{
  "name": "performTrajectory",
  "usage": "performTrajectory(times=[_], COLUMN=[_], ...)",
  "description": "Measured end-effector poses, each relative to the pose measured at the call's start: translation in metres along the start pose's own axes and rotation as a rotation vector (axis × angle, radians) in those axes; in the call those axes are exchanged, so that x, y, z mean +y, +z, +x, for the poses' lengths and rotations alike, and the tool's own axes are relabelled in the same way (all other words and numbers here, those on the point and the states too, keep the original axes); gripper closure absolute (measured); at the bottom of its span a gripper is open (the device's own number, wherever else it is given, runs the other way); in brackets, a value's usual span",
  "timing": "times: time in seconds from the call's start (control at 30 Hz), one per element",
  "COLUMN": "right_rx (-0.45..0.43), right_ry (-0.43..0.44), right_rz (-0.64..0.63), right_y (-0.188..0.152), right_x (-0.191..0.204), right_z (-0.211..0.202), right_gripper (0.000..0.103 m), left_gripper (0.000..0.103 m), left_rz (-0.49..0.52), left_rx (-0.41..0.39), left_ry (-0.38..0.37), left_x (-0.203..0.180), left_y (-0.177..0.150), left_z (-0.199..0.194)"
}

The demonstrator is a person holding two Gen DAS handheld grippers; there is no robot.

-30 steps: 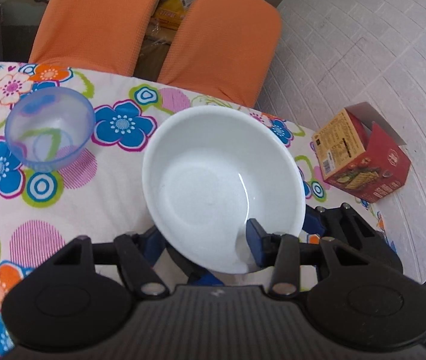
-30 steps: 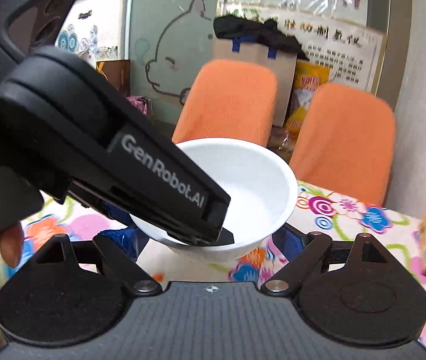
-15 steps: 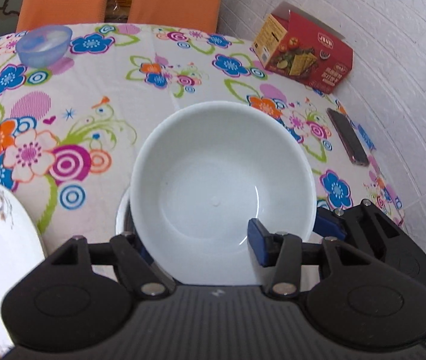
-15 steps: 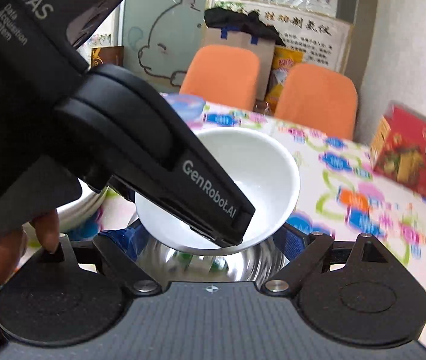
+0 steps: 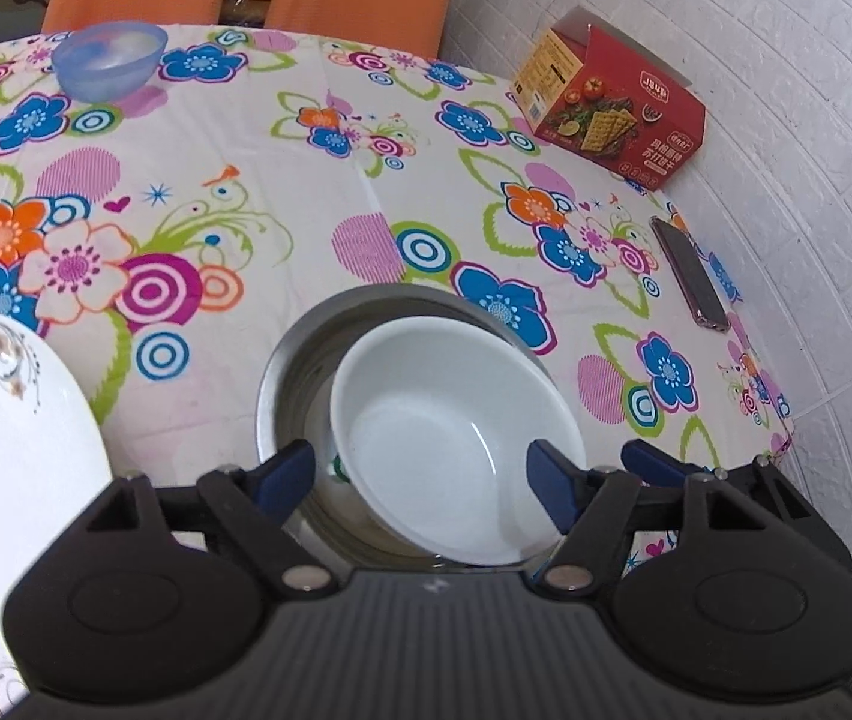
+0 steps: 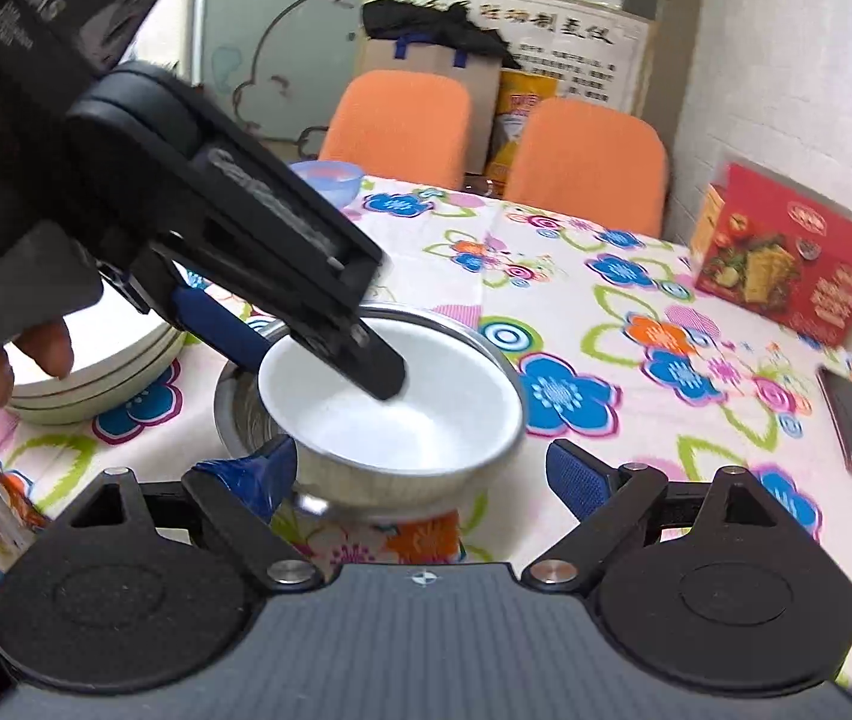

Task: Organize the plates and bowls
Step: 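Carry the white bowl into the steel bowl and open both tools, then move both tools to the blue plastic bowl and grip its rim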

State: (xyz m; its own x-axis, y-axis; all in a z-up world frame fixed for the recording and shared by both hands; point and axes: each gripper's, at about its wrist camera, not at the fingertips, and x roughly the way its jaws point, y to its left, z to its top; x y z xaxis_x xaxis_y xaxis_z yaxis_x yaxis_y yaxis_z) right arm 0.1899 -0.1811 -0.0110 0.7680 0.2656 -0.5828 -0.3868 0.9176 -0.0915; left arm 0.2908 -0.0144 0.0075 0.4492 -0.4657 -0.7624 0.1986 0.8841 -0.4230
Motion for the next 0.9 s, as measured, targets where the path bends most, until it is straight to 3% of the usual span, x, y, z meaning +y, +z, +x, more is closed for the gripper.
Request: performTrajectory(times=[0.27,0.47,0.7,0.9], right_rx=[-0.044,-0.035,-0.042,-0.022], right_ry=[0.053,0.084,0.101,0.112], right_rz=[0.177,0.248,0.167,0.032], right_y=[-0.016,-0.004,0.045,0.094], right_x=[-0.011,-0.018,-0.014,-0.001], right_z=[-0.025,-0.020,-0.001,0.046], right_gripper=[0.025,0.024,0.024,0.024], left_gripper=[0.031,0.031,0.030,0.030], left_rz=[0.053,0.053,0.037,-0.002], left_rx=[-0.056,-0.081,-0.126,-0.155], left_ry=[0.061,0.069,0.116,0.186], left_x=[-0.006,0.004,0.036,0.084], left_y=[-0.009,-0.007,0.014,0.042], left_z=[-0.015,-0.026,-0.042,-0.050])
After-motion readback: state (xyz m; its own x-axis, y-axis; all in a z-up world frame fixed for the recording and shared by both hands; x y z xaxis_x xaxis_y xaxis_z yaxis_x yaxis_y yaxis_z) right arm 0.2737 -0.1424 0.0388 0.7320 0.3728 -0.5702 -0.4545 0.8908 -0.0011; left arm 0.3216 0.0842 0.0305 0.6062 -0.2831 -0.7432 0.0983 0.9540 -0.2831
